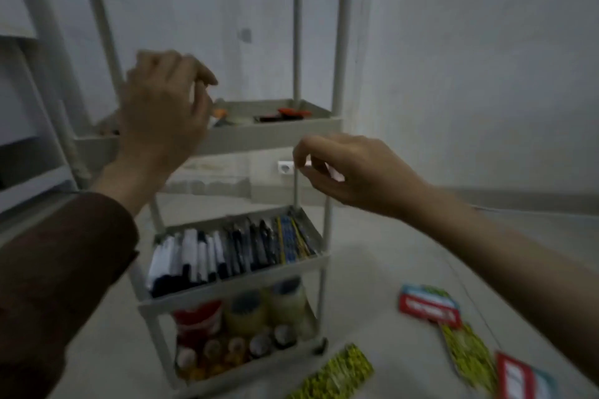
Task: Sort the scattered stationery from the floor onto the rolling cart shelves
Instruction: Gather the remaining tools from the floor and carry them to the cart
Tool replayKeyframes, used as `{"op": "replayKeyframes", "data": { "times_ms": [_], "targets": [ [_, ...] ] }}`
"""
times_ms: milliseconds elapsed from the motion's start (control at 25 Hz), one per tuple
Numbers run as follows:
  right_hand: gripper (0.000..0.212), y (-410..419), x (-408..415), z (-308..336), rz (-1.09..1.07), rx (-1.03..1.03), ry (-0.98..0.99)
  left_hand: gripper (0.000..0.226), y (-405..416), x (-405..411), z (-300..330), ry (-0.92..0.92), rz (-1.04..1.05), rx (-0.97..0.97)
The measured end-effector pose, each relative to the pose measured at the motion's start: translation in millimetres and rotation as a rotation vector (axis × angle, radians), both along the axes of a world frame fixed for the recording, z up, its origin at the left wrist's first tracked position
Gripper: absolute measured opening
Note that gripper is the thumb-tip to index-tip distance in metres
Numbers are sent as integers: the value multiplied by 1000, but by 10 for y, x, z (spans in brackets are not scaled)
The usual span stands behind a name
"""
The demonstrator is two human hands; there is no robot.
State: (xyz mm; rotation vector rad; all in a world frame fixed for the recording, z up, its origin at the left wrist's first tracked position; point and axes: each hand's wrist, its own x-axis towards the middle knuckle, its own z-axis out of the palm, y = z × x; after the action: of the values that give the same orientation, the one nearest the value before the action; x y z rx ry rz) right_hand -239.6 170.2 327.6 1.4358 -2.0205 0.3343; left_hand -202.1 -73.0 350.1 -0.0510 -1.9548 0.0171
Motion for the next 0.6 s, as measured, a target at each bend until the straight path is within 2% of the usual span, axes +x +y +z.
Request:
{"op": "replayKeyframes", "data": {
  "times_ms": [120,240,440,600],
  "targets": [
    [10,580,-34,-389,-144,25,-201,19,716,-68,-383,-22,-282,-10],
    [6,1041,-48,-906,-201,-77,-371,17,1433,-180,-1001,-192,-503,-15],
    [9,1762,-84,-2057,-428,-38,-638,15,2146,-289,-2217,-605,-661,83],
    [17,2353,-119,-3096,-703,2,-895,17,2417,-225,-3103,-905,-662,259]
  ]
}}
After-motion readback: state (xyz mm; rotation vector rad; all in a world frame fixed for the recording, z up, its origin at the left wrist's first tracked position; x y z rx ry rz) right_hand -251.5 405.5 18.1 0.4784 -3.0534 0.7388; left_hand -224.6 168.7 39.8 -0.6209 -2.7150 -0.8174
